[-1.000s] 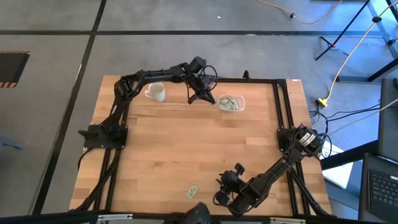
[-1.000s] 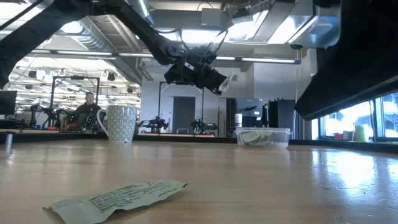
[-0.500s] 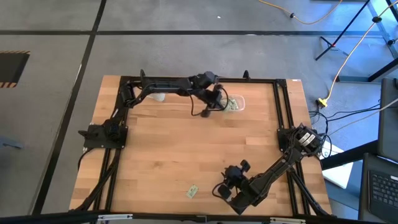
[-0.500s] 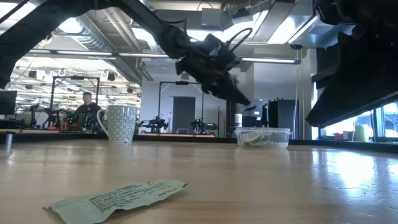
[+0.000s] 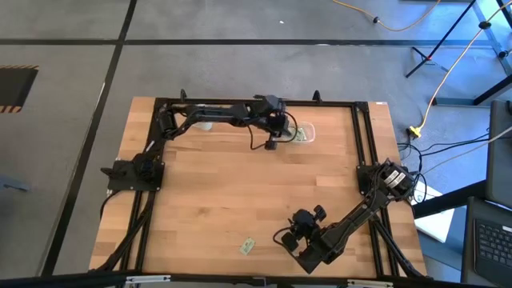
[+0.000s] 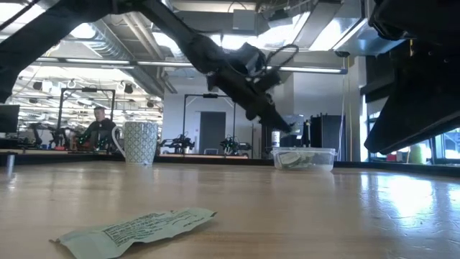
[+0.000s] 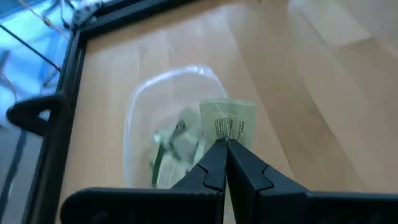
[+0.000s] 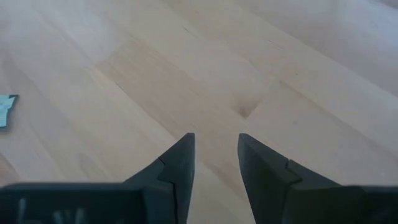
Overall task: Pick and place items into bin
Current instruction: Put the stevia packet into the transparent bin
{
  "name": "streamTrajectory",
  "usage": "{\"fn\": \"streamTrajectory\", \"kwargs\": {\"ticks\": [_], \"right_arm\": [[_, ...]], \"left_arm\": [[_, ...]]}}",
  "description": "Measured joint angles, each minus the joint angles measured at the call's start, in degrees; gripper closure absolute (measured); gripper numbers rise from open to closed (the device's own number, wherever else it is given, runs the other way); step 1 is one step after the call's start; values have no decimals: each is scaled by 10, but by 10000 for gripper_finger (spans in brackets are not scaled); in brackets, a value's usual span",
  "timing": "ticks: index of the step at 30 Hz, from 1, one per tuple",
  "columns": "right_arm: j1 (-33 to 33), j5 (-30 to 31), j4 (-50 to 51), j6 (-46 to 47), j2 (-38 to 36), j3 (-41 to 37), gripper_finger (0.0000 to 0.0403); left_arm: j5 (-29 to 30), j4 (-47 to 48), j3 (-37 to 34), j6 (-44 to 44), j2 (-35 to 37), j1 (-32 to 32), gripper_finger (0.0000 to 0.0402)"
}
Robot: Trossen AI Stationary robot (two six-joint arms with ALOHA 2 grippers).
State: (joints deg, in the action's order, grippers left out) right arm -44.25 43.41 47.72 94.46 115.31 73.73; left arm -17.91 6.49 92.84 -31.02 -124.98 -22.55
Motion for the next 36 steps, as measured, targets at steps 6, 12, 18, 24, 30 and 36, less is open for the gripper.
{"fn": "streamTrajectory", "kwargs": {"ticks": [6, 12, 18, 24, 30, 36], "right_arm": [[9, -1, -1, 0, 0, 6, 276], [14, -1, 7, -2, 0, 12, 276], [13, -1, 9, -3, 0, 12, 276], [13, -1, 8, -3, 0, 12, 276], [13, -1, 7, -4, 0, 12, 276], [13, -1, 7, -4, 0, 12, 276]], "left_arm": [[39, -34, 0, -2, -37, 4, 398], [64, -57, 0, -7, -54, -2, 398], [63, -59, 0, -2, -54, -5, 398], [63, -65, 0, 0, -53, -5, 374], [63, -61, 0, 12, -46, -9, 318], [53, -4, 0, 23, 3, -16, 289]]}}
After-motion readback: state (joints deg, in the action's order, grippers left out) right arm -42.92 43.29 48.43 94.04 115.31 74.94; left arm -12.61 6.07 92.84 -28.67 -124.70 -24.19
